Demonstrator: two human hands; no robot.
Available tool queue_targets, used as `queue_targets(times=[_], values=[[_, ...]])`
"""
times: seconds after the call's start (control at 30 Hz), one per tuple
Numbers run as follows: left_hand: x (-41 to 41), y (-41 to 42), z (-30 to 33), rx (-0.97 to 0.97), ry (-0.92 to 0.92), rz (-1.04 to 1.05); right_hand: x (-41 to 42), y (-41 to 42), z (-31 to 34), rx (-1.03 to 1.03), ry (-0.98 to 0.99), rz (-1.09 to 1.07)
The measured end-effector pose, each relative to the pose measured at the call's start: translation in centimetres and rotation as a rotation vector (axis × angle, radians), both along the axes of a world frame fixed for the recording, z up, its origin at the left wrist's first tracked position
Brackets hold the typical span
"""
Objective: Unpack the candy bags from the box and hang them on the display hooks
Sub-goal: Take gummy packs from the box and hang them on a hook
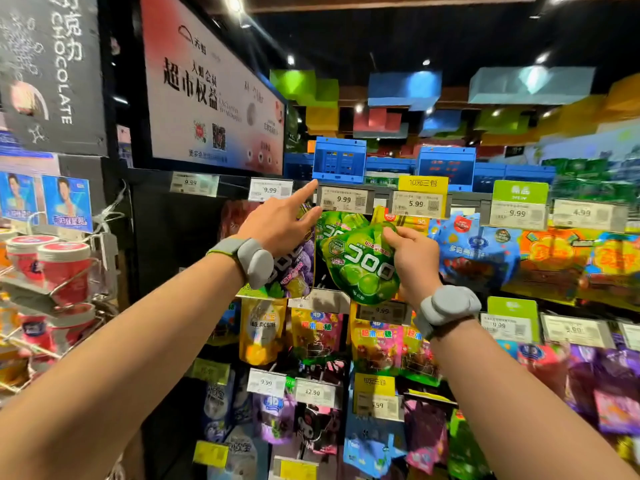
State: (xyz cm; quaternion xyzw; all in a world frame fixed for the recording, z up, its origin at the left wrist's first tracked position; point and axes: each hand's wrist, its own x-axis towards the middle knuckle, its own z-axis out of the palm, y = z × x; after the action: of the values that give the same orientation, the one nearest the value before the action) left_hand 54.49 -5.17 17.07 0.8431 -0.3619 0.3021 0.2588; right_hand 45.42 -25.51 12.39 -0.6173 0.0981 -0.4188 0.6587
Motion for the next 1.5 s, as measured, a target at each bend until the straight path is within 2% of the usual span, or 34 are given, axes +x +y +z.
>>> queue_targets(times=[0.27,0.73,0.97,1.1,1.5], values=[[0.6,-1.6,0.7,0.142,-0.141,0.093,2.0,-0.1,-0.1,-0.04,0.01,-0.001],[1.9,-2.1,0.9,0.132,-0.28,0.126,4.0,0.2,-0.4,-0.05,0.013,-0.002],[1.1,-1.4,2.9,0.159,-0.236,0.03,5.2,0.7,1.2,-0.163,0.024,-0.01],[1.3,-1.5,3.7,0.188,-0.145,-0.005,5.9,0.8,2.0,-0.243,0.05,-0.028],[1.2,-1.4,4.0,0.188,-0.085,-0.022,7.7,1.4,2.2,-0.208,0.027,-0.014]])
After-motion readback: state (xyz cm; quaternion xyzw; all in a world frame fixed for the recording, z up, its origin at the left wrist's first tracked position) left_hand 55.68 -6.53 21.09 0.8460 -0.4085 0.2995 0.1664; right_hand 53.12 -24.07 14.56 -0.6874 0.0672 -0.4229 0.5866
